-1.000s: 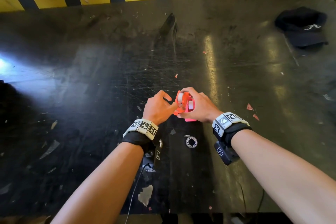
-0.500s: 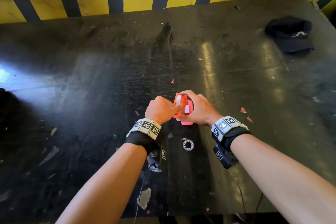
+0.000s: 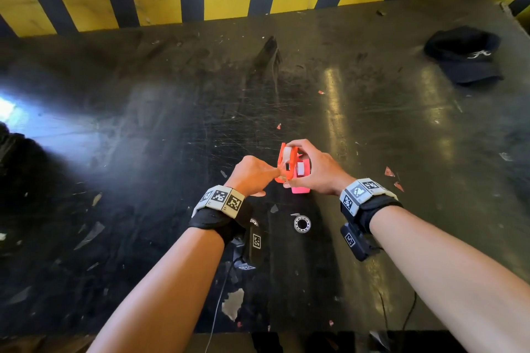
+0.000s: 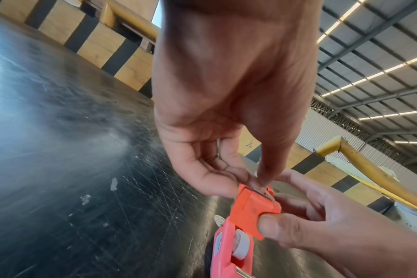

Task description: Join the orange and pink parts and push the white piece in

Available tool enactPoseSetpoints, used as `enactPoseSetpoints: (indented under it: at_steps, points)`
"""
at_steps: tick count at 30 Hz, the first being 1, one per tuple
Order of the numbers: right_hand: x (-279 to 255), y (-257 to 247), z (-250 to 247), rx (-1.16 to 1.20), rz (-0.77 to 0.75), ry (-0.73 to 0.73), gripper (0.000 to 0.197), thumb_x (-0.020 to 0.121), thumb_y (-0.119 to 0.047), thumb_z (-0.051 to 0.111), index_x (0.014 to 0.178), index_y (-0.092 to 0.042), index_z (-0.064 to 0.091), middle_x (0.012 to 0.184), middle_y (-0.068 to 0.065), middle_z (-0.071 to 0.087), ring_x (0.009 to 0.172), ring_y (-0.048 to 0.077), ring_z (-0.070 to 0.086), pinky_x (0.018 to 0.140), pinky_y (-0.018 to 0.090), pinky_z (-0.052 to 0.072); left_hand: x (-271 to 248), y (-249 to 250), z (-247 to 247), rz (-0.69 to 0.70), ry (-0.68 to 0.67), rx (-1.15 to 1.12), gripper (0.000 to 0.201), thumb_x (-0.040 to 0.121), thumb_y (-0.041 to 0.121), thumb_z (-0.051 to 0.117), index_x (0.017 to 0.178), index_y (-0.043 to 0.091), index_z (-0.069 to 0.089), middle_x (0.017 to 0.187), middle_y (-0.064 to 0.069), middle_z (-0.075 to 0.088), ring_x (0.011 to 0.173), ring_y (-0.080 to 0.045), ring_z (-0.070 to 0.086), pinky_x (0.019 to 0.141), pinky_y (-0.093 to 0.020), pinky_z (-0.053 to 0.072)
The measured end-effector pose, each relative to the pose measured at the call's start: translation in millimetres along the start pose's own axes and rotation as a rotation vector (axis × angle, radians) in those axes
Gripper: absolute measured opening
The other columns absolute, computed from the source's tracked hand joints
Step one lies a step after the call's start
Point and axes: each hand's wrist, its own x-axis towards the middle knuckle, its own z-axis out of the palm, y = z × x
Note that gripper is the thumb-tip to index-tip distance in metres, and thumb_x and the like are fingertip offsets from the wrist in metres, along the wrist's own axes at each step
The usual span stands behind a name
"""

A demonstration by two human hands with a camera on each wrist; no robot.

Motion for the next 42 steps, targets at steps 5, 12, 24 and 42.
enactPoseSetpoints:
  at_steps: [5,12,24,42]
  points:
    - [-3.9,-4.5,4.5,0.018,-0.018,-0.015,0.095,0.067,-0.044,0.097,0.142,-0.041,0.039,0.132,0.0,0.064,0.116,0.026,0.066,0.101,0.049,0.055,-8.1,-7.7,-2.2,-0.006,-0.012,-0.103,0.032,0.096,0.029,0.068,0.11,0.002,0.076,0.084,-0.002,0.067,0.071,-0.012,0.064,0.065,-0.027,0.059]
    - [-7.7,-11.3,8.3,0.015,-0.047,-0.042,0.094,0.069,-0.04,0.097,0.142,-0.041,0.039,0.132,-0.001,0.062,0.116,0.025,0.063,0.098,0.042,0.054,-15.7,-9.9,-7.0,-0.087,-0.044,-0.072,0.026,0.091,0.037,0.075,0.091,0.011,0.075,0.085,0.0,0.07,0.077,-0.008,0.066,0.053,-0.021,0.058]
    - [-17.8,-17.1,3.1,0.136,-0.051,-0.065,0.092,0.068,-0.032,0.099,0.143,-0.036,0.046,0.136,-0.009,0.06,0.123,0.015,0.064,0.106,0.041,0.053,-24.4,-40.2,-14.0,0.259,0.068,0.055,0.035,0.079,0.052,0.081,0.087,0.02,0.069,0.083,0.001,0.074,0.079,-0.018,0.074,0.066,-0.04,0.066]
    - [-26.4,-16.3,9.2,0.197,0.026,-0.169,0.098,0.064,-0.025,0.101,0.141,-0.038,0.042,0.146,0.002,0.055,0.119,0.018,0.067,0.107,0.048,0.054,-4.1,-31.5,-21.9,0.386,-0.238,0.224,0.11,0.073,0.027,0.091,0.161,0.023,0.026,0.15,0.008,0.056,0.099,-0.012,0.075,0.093,-0.027,0.054]
